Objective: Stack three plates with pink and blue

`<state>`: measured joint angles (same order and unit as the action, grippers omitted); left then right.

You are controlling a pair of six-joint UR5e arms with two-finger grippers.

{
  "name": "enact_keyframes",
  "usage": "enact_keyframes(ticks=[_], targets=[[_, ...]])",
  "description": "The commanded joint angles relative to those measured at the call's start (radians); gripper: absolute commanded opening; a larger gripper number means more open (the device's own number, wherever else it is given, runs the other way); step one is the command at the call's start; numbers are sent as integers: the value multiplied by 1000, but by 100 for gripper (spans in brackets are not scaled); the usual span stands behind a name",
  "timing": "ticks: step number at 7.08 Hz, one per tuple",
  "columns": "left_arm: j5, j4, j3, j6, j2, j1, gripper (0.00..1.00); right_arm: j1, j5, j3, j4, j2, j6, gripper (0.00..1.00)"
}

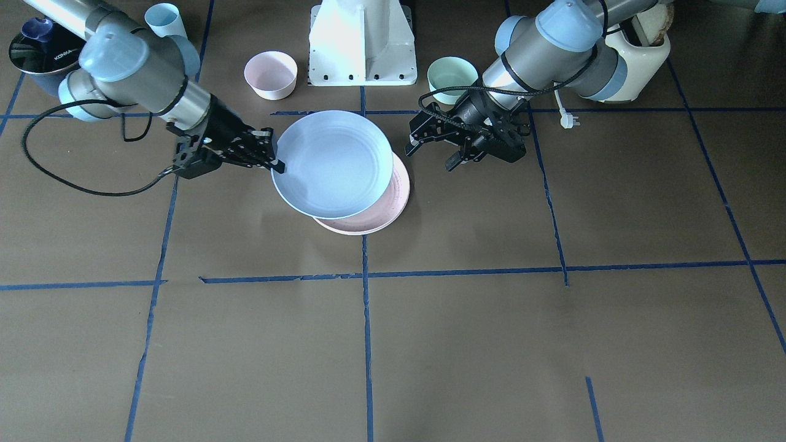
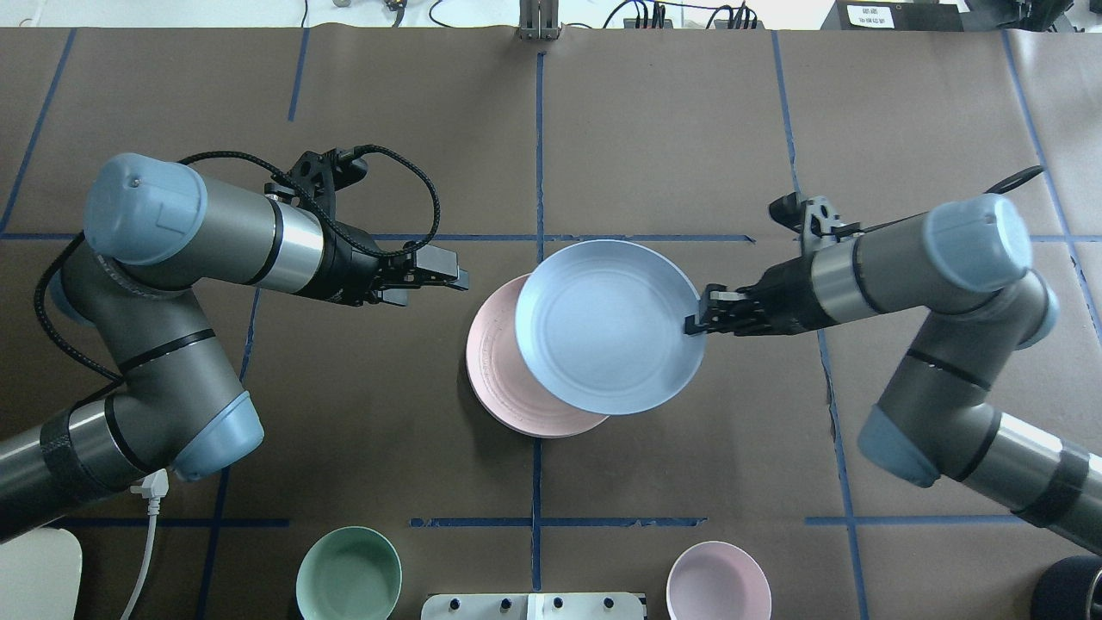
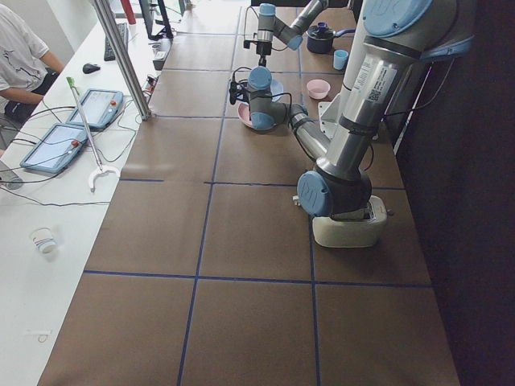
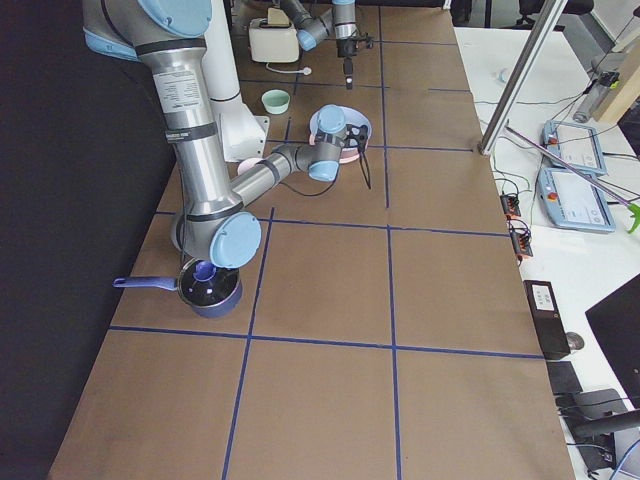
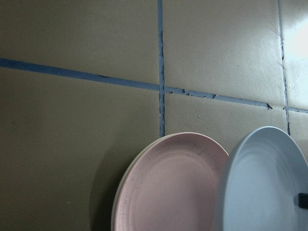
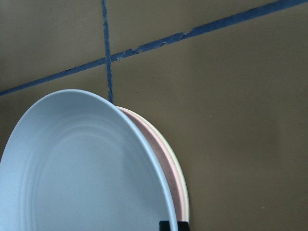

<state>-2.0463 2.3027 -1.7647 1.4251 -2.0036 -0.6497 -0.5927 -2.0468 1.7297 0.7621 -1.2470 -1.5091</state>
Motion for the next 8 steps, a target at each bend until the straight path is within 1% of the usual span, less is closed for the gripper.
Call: enact_keyframes(ticks=[1,2,3,4,5,6,7,8], targets=[[1,0,2,0,0,-1,100,59,50,-4,83,41,-10,19],[0,0,2,0,0,-1,100,60,56,-10,85,44,-10,98],[0,0,5,-2,3,-4,100,48,57,-9,83,37,-7,100],[-3,1,5,-6,35,-14,100,12,39,-2,85,25,-3,100],[-21,3,5,-17,80,-54,100,-65,-27,14,82,-32,6,100],[-96,0,19,-49,107,-117,100,-185,-138,27,77,-78,30,100],[-180,0,21,-160,167,-190,100,-290,-220,30,77,-142,117,100],[-246,-2,24,-298,240,-279,100,-380,-264,28,85,-232,260,100]])
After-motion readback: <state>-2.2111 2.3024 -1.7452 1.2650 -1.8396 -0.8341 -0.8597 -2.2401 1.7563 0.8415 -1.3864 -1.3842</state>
